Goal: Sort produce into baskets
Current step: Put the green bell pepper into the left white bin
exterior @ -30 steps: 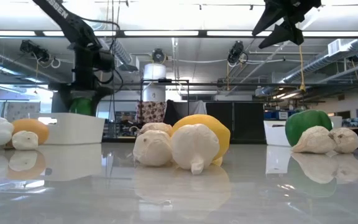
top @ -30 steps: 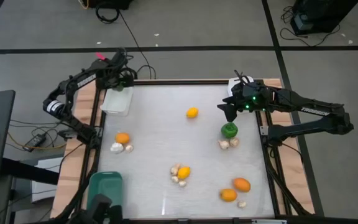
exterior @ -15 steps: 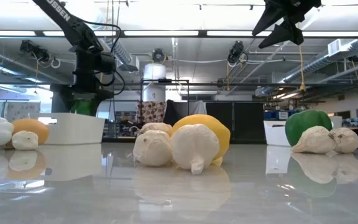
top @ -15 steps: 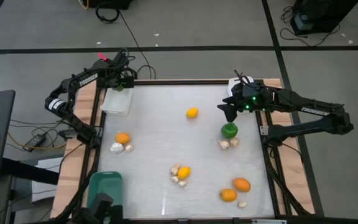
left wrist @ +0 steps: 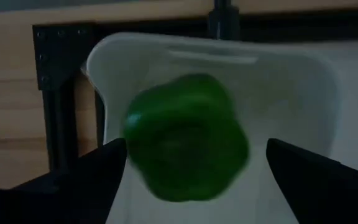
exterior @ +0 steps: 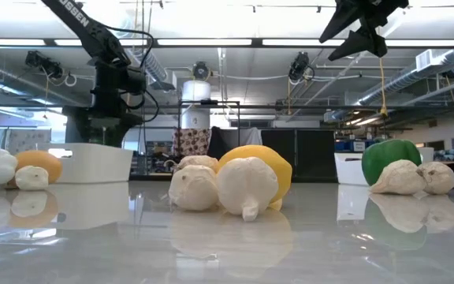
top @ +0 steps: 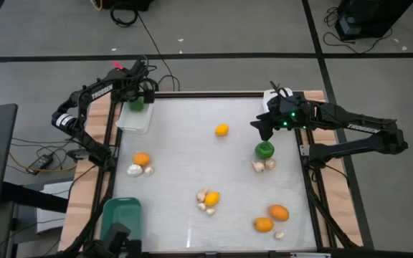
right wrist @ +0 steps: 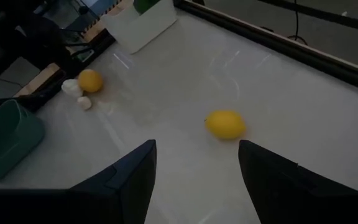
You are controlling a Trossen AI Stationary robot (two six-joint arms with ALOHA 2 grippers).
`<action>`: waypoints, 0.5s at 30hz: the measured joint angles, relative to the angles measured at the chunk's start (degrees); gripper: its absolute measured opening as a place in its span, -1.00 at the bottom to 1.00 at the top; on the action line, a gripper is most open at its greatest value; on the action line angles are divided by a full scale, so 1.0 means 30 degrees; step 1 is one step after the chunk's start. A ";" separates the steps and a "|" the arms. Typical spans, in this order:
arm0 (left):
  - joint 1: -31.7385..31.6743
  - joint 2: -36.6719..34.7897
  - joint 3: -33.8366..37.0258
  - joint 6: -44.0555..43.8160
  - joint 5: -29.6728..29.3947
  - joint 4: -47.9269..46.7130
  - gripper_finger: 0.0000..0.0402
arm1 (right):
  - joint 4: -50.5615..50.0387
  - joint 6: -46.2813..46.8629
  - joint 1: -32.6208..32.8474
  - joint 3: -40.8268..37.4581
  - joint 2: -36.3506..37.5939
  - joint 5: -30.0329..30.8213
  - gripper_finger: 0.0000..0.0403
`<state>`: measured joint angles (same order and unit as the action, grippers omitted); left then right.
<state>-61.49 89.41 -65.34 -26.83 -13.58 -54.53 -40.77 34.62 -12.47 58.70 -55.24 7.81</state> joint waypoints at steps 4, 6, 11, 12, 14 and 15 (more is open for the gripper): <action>0.0146 -0.0044 -0.0532 0.0633 -0.0102 -0.0873 0.89 | -0.0002 0.0520 0.0008 0.0000 0.0000 0.0029 0.18; 0.0387 -0.0130 -0.1071 0.0980 -0.0567 -0.1330 0.87 | -0.0002 0.0615 0.0008 0.0000 0.0000 0.0168 0.18; 0.1166 -0.1117 -0.2832 0.2755 -0.1266 -0.1861 0.79 | 0.0023 0.1188 0.0008 0.0000 0.0000 0.0372 0.18; 0.1443 -0.1427 -0.3191 0.3151 -0.1266 -0.1917 0.78 | 0.0065 0.1328 0.0008 0.0000 0.0000 0.0372 0.18; 0.2176 -0.2060 -0.4005 0.3669 -0.1253 -0.1842 0.75 | 0.0249 0.1418 0.0008 0.0000 0.0000 0.0372 0.18; 0.2607 -0.2395 -0.4345 0.3823 -0.1222 -0.1815 0.74 | 0.0376 0.1412 0.0008 0.0000 0.0000 0.0372 0.18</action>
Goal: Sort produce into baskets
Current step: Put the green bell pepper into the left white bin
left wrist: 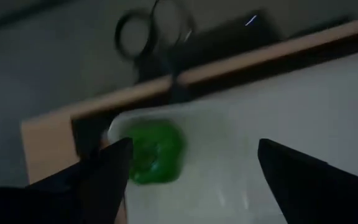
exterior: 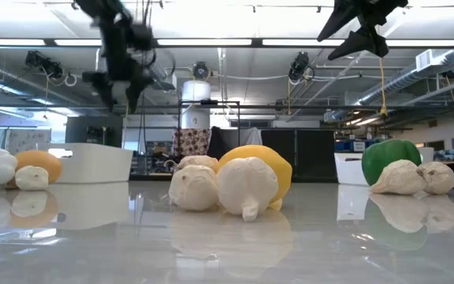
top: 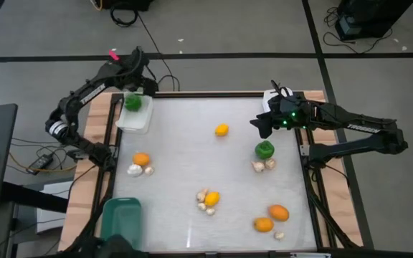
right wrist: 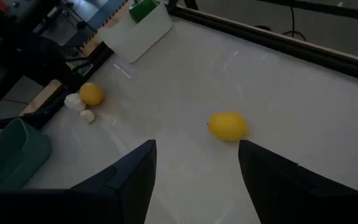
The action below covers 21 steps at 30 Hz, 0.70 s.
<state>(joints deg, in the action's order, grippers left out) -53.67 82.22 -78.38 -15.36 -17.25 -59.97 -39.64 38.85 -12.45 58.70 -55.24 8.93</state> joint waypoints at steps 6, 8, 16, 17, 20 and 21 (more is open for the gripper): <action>0.3247 -0.1550 -0.0617 0.0333 0.1677 0.0446 0.71 | 0.1009 -0.0084 0.0000 0.0000 -0.0059 0.0103 0.18; 0.4571 -0.1612 -0.0610 -0.0035 0.1761 0.0490 0.71 | 0.1450 -0.0095 0.0000 0.0000 -0.0205 0.0146 0.18; 1.0136 -0.1604 -0.0576 -0.0713 0.1067 0.3093 0.71 | 0.1451 -0.0339 0.0057 0.0000 -0.1564 -0.0720 0.18; 1.0769 -0.1604 -0.0494 -0.0843 0.0559 0.3438 0.71 | 0.1332 -0.0342 0.0142 0.0000 -0.1679 -0.0821 0.18; 1.2204 -0.1612 0.0048 -0.0998 -0.0288 0.3777 0.71 | 0.1172 -0.0364 0.0547 0.0000 -0.1893 -0.0852 0.18; 1.2554 -0.1612 0.0341 -0.1178 -0.0335 0.3802 0.71 | 0.1164 -0.0359 0.0696 0.0000 -0.1889 -0.0847 0.18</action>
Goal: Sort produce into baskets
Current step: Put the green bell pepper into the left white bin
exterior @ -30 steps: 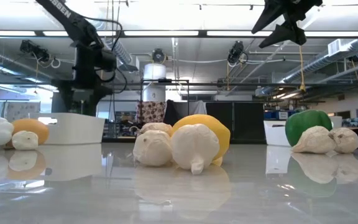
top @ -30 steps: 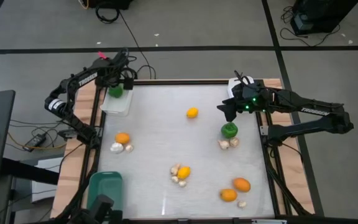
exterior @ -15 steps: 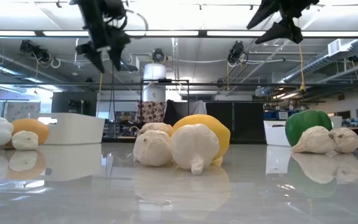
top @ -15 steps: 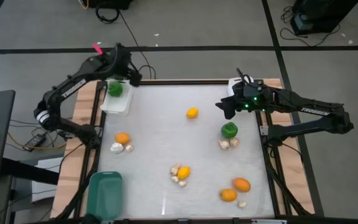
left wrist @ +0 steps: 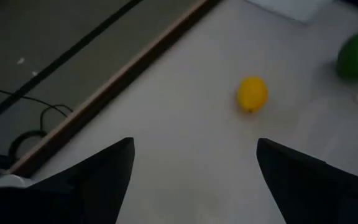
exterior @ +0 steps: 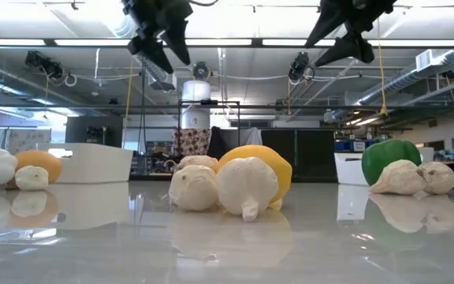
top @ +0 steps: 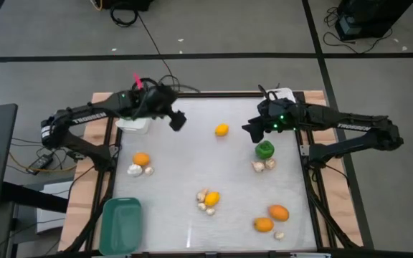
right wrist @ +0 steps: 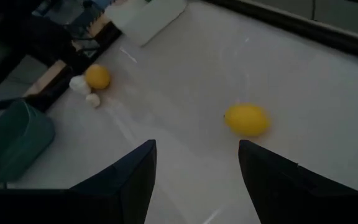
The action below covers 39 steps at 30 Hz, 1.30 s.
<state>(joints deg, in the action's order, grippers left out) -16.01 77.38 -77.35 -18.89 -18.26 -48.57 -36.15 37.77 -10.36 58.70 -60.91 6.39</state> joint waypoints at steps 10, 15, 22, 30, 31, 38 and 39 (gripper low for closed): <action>0.2742 0.0022 0.5955 -0.4527 0.0908 0.1780 0.60 | -0.0085 0.0411 0.1411 0.0000 0.0323 0.0877 0.18; 0.4562 0.0022 0.7588 -0.6562 0.1178 0.4011 0.53 | 0.0026 0.0281 0.1697 0.0000 0.0323 0.1060 0.18; 0.6249 0.0337 0.7755 -0.8139 0.0933 0.4379 0.44 | 0.2186 -0.0698 0.1686 0.0000 -0.0265 0.1131 0.18; 0.7124 0.2255 0.7755 -0.5470 0.0827 0.2780 0.39 | 0.2257 0.0439 0.1715 0.0000 -0.2535 -0.1757 0.18; 0.7146 0.2569 0.7755 -0.5274 0.1013 0.2849 0.39 | 0.2358 0.0409 0.1708 0.0000 -0.2800 -0.2390 0.18; 0.7242 0.4332 0.7755 -0.6368 0.3812 0.4864 0.39 | 0.2478 0.0768 0.3206 0.0000 -0.3226 -0.2193 0.18; 0.7257 0.4410 0.7755 -0.6353 0.3889 0.4959 0.39 | 0.2312 0.0865 0.3406 0.0000 -0.3200 -0.1681 0.18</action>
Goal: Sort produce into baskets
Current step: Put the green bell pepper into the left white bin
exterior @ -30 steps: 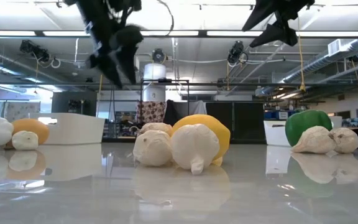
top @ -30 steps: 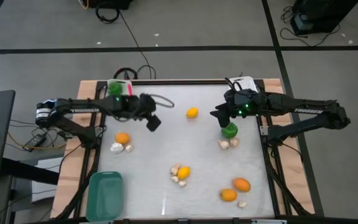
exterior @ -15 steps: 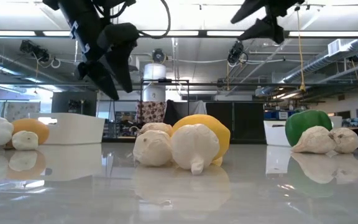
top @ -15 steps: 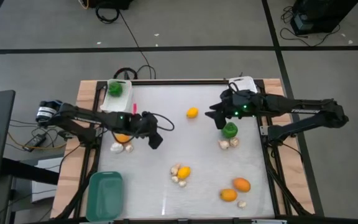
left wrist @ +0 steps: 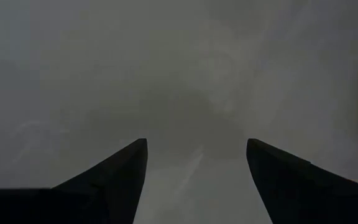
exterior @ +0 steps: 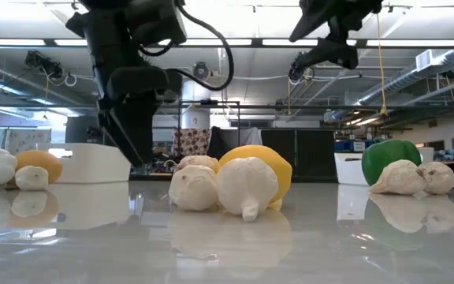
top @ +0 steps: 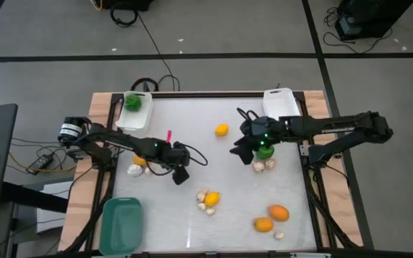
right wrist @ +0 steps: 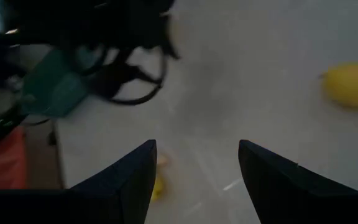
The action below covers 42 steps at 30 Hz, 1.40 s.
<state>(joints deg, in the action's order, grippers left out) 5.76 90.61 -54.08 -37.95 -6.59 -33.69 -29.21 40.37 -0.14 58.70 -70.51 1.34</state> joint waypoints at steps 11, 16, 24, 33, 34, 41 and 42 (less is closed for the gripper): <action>-0.0223 0.0134 0.0000 0.1091 0.1369 0.7328 0.39 | -0.3341 0.1862 0.1781 0.0007 0.2764 0.3204 0.17; -0.1475 0.0497 -0.0351 0.1627 0.1463 0.9500 0.39 | -1.1246 0.4031 0.1539 0.0022 0.3364 0.3800 0.17; -0.3466 0.0501 -0.1911 0.2451 0.1783 0.8784 0.39 | -1.3451 0.2169 0.1783 0.0007 0.2082 0.4943 0.33; -0.5023 0.0413 -0.3104 0.3042 0.2669 0.4840 0.39 | -1.4035 0.2556 0.0631 0.0007 -0.0633 0.3777 0.86; -0.5142 0.0413 -0.3111 0.3062 0.2670 0.4458 0.39 | -1.4019 0.2553 0.0359 0.0007 -0.0898 0.3624 0.92; -0.5556 0.0413 -0.3111 0.4287 0.2878 0.3525 0.39 | -1.3974 0.2583 -0.1857 0.0007 -0.1720 0.2623 0.94; -0.5634 0.0413 -0.3111 0.4496 0.2871 0.3525 0.39 | -1.3911 0.2521 -0.2155 0.0002 -0.1789 0.2274 0.95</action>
<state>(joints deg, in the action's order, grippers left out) -11.14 91.85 -63.42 -24.46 2.02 -23.11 -70.94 47.93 -6.60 58.70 -75.88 8.17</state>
